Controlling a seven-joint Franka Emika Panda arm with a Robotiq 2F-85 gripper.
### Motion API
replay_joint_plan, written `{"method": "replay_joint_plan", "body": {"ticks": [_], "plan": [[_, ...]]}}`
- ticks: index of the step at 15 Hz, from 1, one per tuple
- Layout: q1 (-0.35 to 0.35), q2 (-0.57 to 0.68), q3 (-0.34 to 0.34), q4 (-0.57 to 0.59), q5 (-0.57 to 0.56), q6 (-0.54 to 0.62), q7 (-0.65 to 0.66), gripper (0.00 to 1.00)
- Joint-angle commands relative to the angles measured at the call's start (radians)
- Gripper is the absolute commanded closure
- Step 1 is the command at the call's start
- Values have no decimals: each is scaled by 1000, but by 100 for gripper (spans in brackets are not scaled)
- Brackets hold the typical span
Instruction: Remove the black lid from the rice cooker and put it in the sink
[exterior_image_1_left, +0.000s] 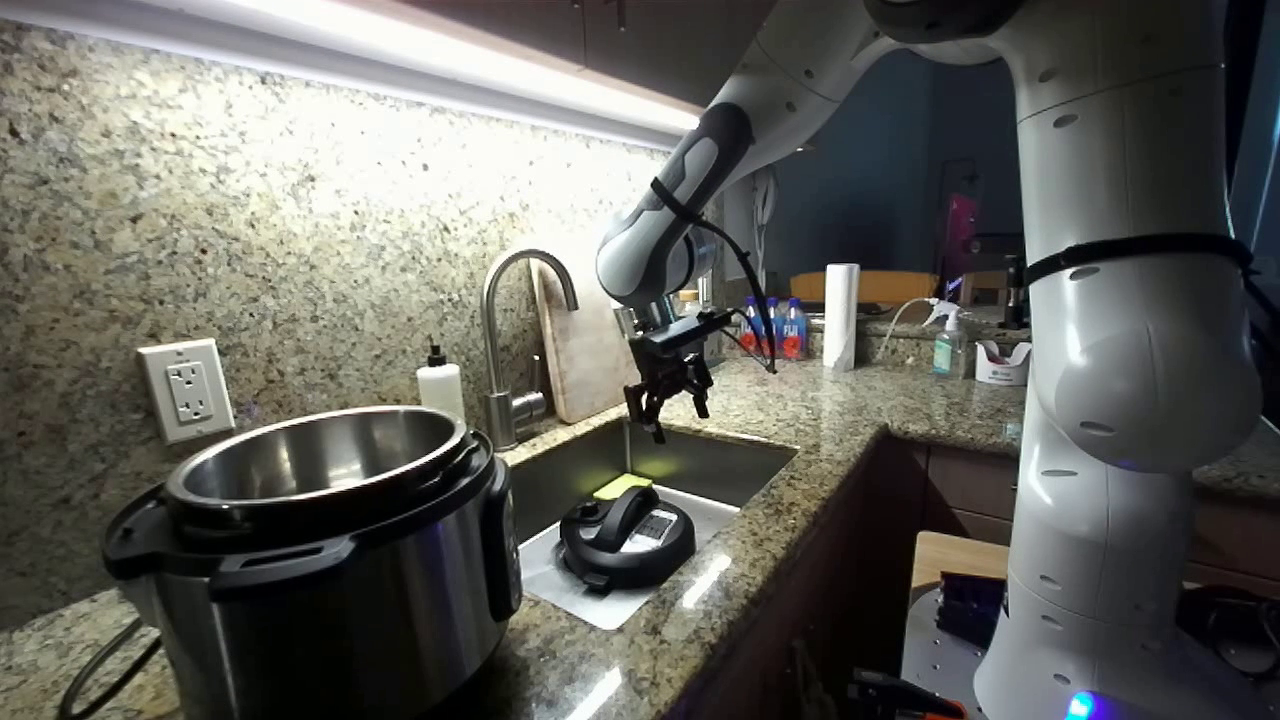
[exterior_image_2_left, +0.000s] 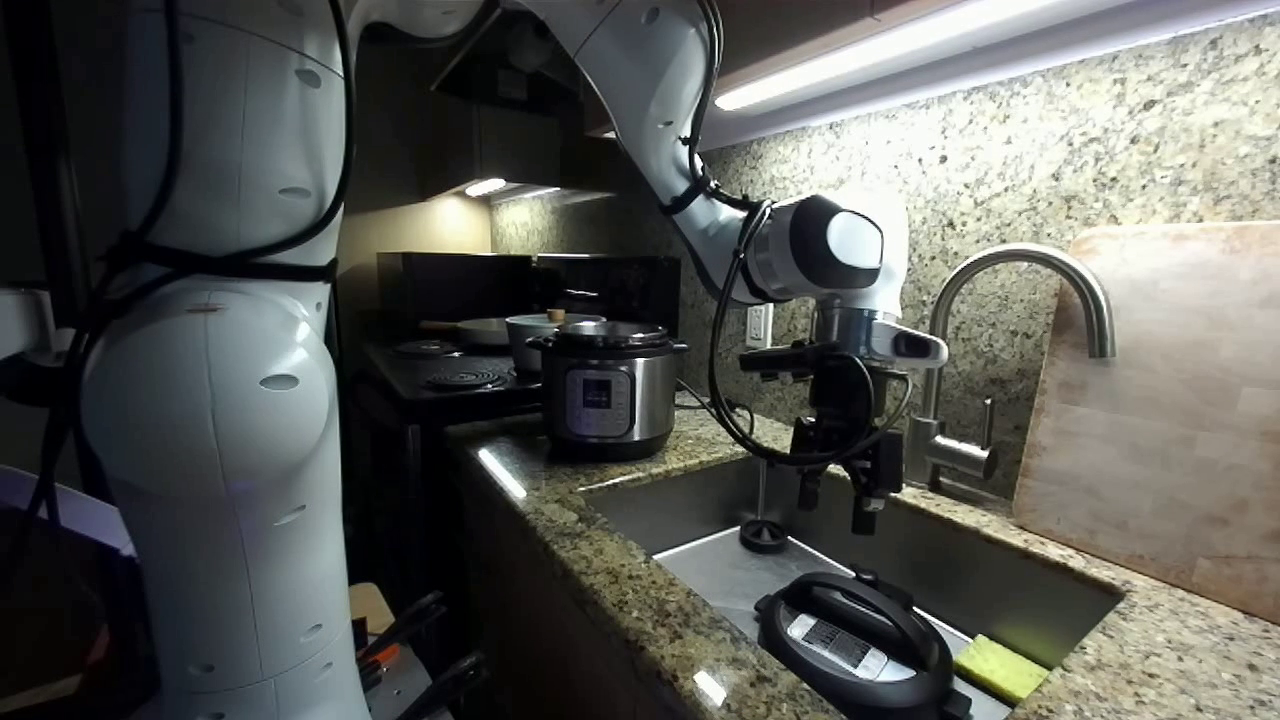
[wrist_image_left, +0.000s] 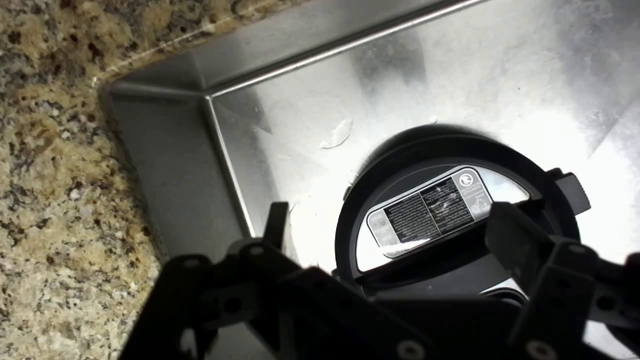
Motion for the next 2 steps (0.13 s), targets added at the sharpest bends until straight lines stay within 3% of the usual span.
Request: {"method": "replay_joint_plan", "body": {"ticks": [1,2], "plan": [[-12,0,12,2,-2,-3,1,0],[-12,0,12,2,-2,-3,1,0]]}}
